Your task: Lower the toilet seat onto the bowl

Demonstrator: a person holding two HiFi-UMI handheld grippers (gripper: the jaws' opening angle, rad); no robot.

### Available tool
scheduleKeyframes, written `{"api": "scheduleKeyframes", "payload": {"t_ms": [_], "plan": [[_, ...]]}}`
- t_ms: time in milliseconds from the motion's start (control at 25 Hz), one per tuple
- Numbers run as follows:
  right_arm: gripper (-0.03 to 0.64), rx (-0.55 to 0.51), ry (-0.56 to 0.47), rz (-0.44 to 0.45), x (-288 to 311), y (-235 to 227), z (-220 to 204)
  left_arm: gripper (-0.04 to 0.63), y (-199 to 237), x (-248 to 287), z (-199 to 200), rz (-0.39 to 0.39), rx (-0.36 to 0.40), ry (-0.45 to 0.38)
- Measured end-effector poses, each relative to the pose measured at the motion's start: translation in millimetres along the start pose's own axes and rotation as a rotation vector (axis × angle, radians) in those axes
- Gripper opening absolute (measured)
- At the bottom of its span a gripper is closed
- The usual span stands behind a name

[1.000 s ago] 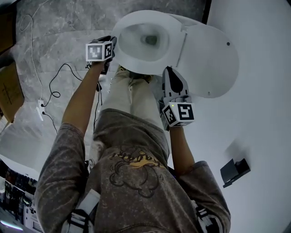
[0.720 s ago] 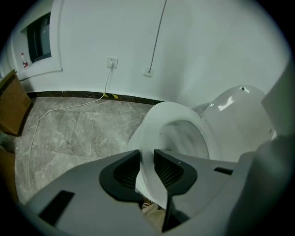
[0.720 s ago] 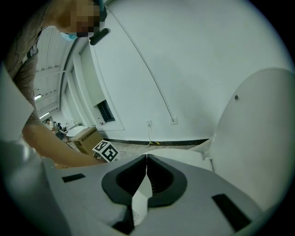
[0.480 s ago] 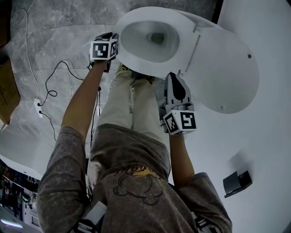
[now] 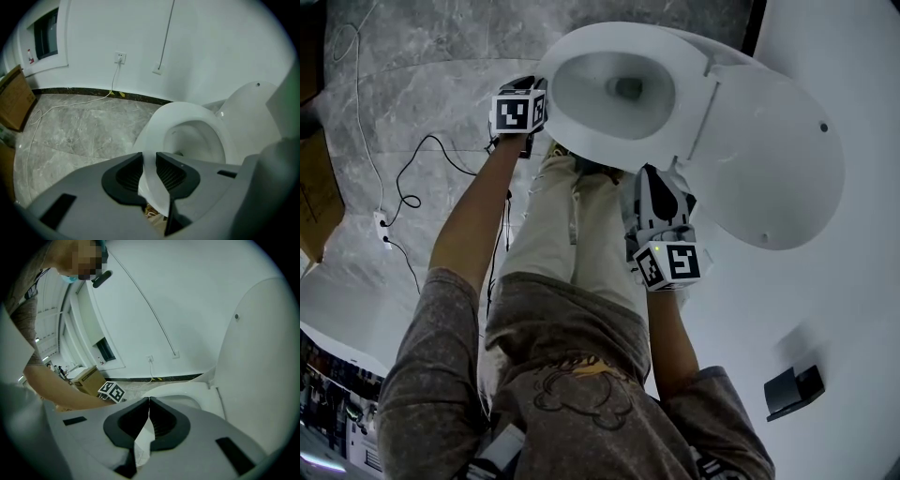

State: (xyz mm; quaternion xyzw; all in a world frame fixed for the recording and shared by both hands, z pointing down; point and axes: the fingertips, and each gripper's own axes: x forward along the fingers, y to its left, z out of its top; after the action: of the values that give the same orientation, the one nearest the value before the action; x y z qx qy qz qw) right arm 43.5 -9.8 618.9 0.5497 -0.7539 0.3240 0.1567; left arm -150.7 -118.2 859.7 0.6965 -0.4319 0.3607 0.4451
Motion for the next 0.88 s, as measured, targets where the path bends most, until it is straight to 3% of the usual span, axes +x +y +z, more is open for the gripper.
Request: {"api": "scheduleKeyframes", "payload": {"t_ms": [160,320,680,880], "plan": [[0.028,-0.002,-0.022,-0.007,-10,-7,9,0.078,-6,-19,12,0.001,-0.003,-0.028],[0.028,-0.018,-0.063,-0.008,-25,-12,35,0.078,-33,-61,50,-0.027,0.025,-0.124],[0.028,-0.037,-0.228,0.014,-101,0,150,0.078,-139,-256,154,-0.138,0.067,-0.34],[0.028,-0.046,-0.298,0.043,-152,13,192,0.078,-207,-353,165,-0.228,0.092,-0.434]]}}
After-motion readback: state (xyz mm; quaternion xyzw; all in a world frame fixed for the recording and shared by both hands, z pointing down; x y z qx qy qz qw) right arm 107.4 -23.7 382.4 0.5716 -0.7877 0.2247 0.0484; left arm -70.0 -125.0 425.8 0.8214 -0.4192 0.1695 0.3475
